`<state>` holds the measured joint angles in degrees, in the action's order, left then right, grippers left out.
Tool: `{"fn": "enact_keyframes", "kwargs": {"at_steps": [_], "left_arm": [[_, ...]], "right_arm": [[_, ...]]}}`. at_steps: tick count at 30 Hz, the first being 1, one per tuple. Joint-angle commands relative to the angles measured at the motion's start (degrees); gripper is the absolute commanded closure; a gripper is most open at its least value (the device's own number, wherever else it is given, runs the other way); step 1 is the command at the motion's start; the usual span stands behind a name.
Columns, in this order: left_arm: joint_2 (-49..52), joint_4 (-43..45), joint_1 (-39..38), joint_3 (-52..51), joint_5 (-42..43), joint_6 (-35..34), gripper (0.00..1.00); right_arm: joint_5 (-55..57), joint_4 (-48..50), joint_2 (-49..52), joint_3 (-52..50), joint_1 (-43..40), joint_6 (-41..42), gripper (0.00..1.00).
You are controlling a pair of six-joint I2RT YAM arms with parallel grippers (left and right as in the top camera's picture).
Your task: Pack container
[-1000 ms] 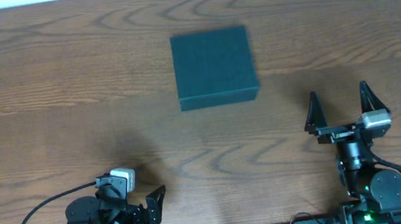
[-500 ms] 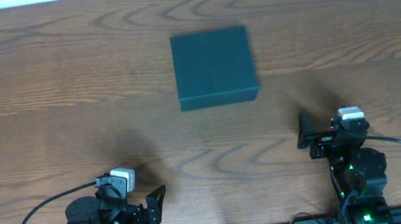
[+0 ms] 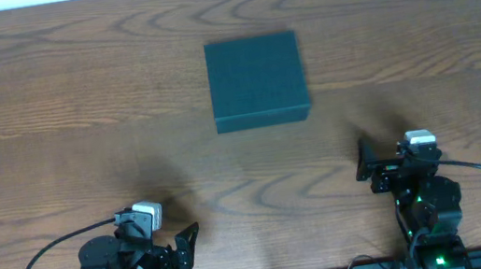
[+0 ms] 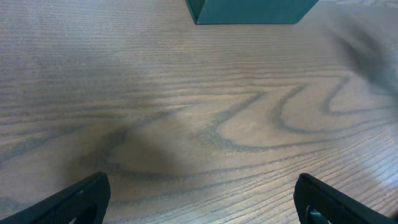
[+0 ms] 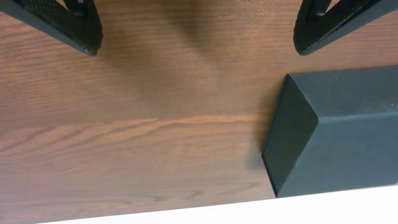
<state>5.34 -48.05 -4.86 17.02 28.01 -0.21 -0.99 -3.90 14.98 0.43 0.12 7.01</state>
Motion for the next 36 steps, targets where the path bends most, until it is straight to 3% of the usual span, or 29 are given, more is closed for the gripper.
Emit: {"fn": "enact_keyframes", "kwargs": {"at_steps": [1, 7, 11, 13, 16, 21, 26, 30, 36], "left_arm": [[-0.3, -0.2, 0.3, 0.0, -0.4, -0.2, 0.05], [-0.3, 1.3, 0.3, 0.0, -2.8, 1.4, 0.05], [-0.3, 24.8, 0.3, 0.0, -8.4, 3.3, 0.05], [-0.4, 37.0, 0.3, 0.0, -10.4, 12.0, 0.05], [-0.4, 45.7, 0.3, 0.0, -11.2, 21.6, 0.05], [-0.4, 57.9, 0.3, -1.7, -17.5, 21.7, 0.05], [-0.7, 76.7, 0.3, -11.2, -19.1, 21.7, 0.05], [-5.2, 79.4, 0.3, -16.8, -22.1, 21.6, 0.05], [-5.2, 68.8, 0.6, -16.8, -24.2, 21.9, 0.05]], "right_arm": [[0.8, -0.4, 0.3, -0.1, -0.9, 0.7, 0.01], [0.8, -0.4, 0.3, -0.1, -0.9, 0.7, 0.01], [0.8, -0.4, 0.3, -0.1, -0.9, 0.7, 0.01], [0.8, -0.4, 0.3, -0.1, -0.9, 0.7, 0.01], [0.8, -0.4, 0.3, -0.1, -0.9, 0.7, 0.01], [0.8, -0.4, 0.3, -0.1, -0.9, 0.7, 0.01], [0.8, -0.4, 0.3, -0.1, -0.9, 0.7, 0.01], [0.8, -0.4, 0.3, -0.1, -0.9, 0.7, 0.01], [0.8, -0.4, 0.3, -0.1, -0.9, 0.7, 0.01]]}}
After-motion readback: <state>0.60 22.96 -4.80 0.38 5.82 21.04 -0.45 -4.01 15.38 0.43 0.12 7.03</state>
